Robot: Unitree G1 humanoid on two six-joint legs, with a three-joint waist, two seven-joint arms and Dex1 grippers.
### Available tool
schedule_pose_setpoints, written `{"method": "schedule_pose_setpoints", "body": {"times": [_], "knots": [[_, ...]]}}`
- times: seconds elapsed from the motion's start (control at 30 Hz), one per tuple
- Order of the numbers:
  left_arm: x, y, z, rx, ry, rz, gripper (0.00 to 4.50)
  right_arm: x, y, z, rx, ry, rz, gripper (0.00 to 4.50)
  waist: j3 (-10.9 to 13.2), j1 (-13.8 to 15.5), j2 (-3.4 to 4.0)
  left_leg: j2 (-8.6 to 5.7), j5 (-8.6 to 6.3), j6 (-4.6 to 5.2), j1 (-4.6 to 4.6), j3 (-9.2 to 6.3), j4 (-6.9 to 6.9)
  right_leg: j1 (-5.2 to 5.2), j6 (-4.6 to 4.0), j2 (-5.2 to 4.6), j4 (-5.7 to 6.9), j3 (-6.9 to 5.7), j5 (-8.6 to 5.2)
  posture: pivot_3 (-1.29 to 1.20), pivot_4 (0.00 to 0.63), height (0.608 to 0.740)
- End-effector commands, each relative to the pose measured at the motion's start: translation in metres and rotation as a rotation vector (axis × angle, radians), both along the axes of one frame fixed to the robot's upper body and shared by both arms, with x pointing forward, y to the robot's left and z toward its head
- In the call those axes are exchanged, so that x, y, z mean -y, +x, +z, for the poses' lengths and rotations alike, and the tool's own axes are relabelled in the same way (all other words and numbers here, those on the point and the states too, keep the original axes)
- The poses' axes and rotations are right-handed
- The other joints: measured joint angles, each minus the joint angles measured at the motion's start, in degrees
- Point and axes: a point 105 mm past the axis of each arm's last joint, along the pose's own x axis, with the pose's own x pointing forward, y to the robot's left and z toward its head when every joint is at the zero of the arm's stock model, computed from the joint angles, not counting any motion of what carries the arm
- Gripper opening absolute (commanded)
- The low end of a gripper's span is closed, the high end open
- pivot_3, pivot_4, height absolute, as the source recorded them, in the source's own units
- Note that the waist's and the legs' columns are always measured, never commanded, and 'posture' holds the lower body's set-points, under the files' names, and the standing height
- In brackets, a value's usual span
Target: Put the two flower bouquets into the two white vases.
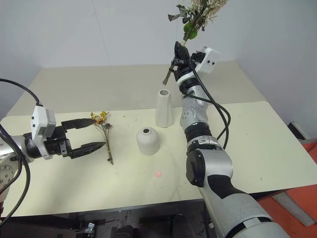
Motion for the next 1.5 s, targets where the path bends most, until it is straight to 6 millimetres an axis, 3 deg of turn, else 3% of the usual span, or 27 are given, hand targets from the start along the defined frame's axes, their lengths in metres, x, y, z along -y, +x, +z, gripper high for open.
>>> {"method": "schedule_pose_setpoints", "body": {"times": [0.03,1.03,1.5], "knots": [[0.003,-0.001,0.006,0.024,-0.001,-0.016,4.50,-0.003,-0.008,0.014,0.065,-0.018,0.004,0.21,0.0,0.0,0.00,0.00,0.00,0.00,0.00,0.00,0.00,0.00,0.00,0.00,0.00,0.00,0.00,0.00,0.150,0.740],[0.005,0.001,0.003,0.021,-0.004,-0.026,4.50,-0.011,-0.016,-0.016,0.043,-0.131,0.008,0.21,0.0,0.0,0.01,0.00,0.01,-0.02,0.04,0.00,-0.03,-0.01,0.00,0.01,0.02,0.01,0.00,0.00,0.150,0.740],[0.005,0.002,0.003,0.025,-0.008,-0.026,4.50,-0.012,-0.031,0.002,0.172,-0.088,0.008,0.21,0.0,0.0,0.01,0.00,0.01,-0.02,0.02,0.00,-0.04,-0.03,0.00,0.00,0.01,0.01,0.00,0.00,0.150,0.740]]}}
